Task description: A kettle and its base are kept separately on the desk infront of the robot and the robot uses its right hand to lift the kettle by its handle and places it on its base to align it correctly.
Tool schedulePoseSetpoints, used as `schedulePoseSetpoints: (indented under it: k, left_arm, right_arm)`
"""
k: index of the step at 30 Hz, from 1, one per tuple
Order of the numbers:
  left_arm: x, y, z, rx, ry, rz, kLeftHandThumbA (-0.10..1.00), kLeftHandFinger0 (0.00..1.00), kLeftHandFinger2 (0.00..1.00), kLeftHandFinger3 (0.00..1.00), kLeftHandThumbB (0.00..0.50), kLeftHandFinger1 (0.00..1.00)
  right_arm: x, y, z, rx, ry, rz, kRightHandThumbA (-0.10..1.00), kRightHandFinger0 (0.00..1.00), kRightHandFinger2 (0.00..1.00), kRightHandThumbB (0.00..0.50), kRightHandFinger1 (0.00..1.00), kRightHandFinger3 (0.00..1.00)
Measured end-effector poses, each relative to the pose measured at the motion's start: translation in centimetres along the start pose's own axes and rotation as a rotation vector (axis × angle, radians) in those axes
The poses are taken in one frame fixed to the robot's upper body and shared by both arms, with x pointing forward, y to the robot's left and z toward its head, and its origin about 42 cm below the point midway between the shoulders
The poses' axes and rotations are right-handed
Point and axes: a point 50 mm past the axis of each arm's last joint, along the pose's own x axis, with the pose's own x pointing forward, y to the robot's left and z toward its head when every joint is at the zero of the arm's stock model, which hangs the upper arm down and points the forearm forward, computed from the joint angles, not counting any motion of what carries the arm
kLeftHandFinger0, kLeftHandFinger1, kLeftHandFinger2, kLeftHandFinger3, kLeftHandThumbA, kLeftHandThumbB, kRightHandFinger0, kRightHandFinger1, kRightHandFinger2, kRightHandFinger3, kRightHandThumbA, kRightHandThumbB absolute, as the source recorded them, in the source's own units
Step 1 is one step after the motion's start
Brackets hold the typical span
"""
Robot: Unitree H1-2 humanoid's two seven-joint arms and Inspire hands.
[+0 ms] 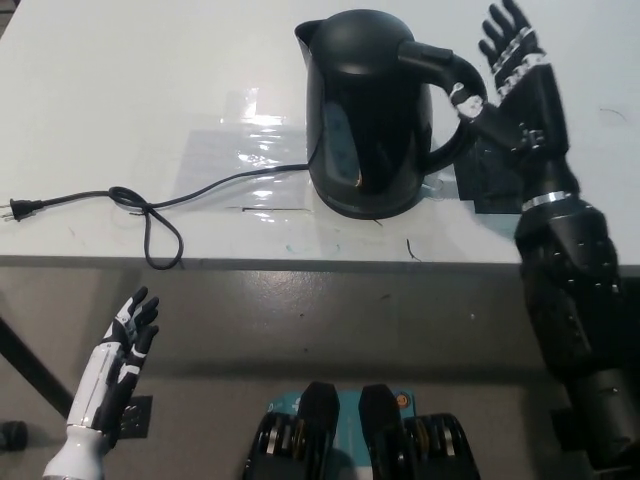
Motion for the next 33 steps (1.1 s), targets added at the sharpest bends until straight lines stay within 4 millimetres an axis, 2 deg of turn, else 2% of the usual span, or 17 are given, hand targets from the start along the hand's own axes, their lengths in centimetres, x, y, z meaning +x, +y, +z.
schedulePoseSetpoints:
  k: [7,9,12,14,15,17,18,19,22,23,27,28,29,30,31,32,33]
  left_arm:
    - [0.0,0.0,0.0,0.000,0.000,0.000,0.90,1.00,1.00,1.00,0.225,1.00]
    - [0.0,0.0,0.0,0.000,0.000,0.000,0.90,1.00,1.00,1.00,0.225,1.00]
    - [0.0,0.0,0.0,0.000,0.000,0.000,0.89,1.00,1.00,1.00,0.226,1.00]
    - [0.0,0.0,0.0,0.000,-0.002,0.000,0.89,1.00,1.00,1.00,0.228,1.00]
    - [0.0,0.0,0.0,0.000,-0.002,0.000,0.89,1.00,1.00,1.00,0.226,1.00]
    - [0.1,0.1,0.0,0.001,-0.002,0.000,0.89,1.00,1.00,1.00,0.224,1.00]
    - [0.1,0.1,0.0,0.001,-0.002,0.000,0.89,1.00,1.00,1.00,0.224,1.00]
    - [0.0,0.1,0.0,0.001,-0.001,0.000,0.91,1.00,1.00,1.00,0.227,1.00]
    - [0.1,0.0,0.0,0.001,-0.001,0.000,0.92,1.00,1.00,1.00,0.234,1.00]
    - [0.1,0.0,0.0,0.001,0.000,0.000,0.92,1.00,1.00,1.00,0.234,1.00]
    - [0.1,0.0,0.0,0.001,0.000,0.000,0.92,1.00,1.00,1.00,0.239,1.00]
    - [0.0,0.0,0.0,0.001,0.002,0.000,0.92,1.00,1.00,1.00,0.239,1.00]
    - [0.0,0.0,0.0,0.001,0.002,0.000,0.93,1.00,1.00,1.00,0.235,1.00]
    - [0.0,0.1,-0.1,0.001,0.004,0.000,0.93,1.00,1.00,1.00,0.235,1.00]
    - [0.0,0.1,-0.1,0.001,0.003,0.001,0.94,1.00,1.00,1.00,0.241,1.00]
    - [0.0,0.1,-0.1,0.001,0.003,0.001,0.94,1.00,1.00,1.00,0.223,1.00]
    - [0.1,0.1,0.0,0.001,0.002,0.000,0.94,1.00,1.00,1.00,0.223,1.00]
  right_arm:
    - [-0.1,-0.9,3.1,0.096,-0.059,0.032,0.85,1.00,1.00,0.500,1.00,1.00]
    - [-0.3,-1.5,4.8,0.146,-0.086,0.058,0.85,1.00,1.00,0.500,1.00,1.00]
    - [-0.3,-1.8,5.5,0.165,-0.096,0.070,0.98,1.00,1.00,0.500,1.00,1.00]
    - [-0.7,-2.7,7.6,0.180,-0.139,0.101,1.00,1.00,1.00,0.500,1.00,1.00]
    - [-0.7,-2.7,7.6,0.180,-0.139,0.101,1.00,1.00,1.00,0.500,1.00,1.00]
    - [-2.0,-3.8,10.1,0.140,-0.206,0.120,1.00,1.00,1.00,0.500,1.00,1.00]
    - [-2.0,-3.8,10.1,0.140,-0.206,0.120,1.00,1.00,1.00,0.500,1.00,1.00]
    - [-3.5,-4.4,11.1,0.103,-0.238,0.119,1.00,1.00,1.00,0.500,1.00,1.00]
    - [-4.7,-4.8,11.6,0.077,-0.252,0.113,1.00,1.00,1.00,0.500,1.00,1.00]
    - [-6.1,-5.0,12.0,0.055,-0.265,0.110,1.00,1.00,1.00,0.500,1.00,1.00]
    - [-6.1,-5.0,12.0,0.055,-0.265,0.110,1.00,1.00,1.00,0.500,1.00,1.00]
    - [-9.2,-5.5,12.3,0.017,-0.266,0.095,1.00,1.00,1.00,0.500,1.00,1.00]
    - [-9.2,-5.5,12.3,0.017,-0.266,0.095,1.00,1.00,1.00,0.446,1.00,1.00]
    - [-13.8,-6.1,12.6,-0.044,-0.252,0.064,1.00,1.00,1.00,0.446,1.00,1.00]
    - [-15.4,-6.2,13.1,-0.075,-0.257,0.055,1.00,1.00,1.00,0.399,1.00,1.00]
    - [-15.4,-6.2,13.1,-0.075,-0.257,0.055,1.00,1.00,1.00,0.386,1.00,1.00]
    - [-16.8,-6.3,13.5,-0.105,-0.262,0.047,1.00,1.00,1.00,0.386,1.00,1.00]
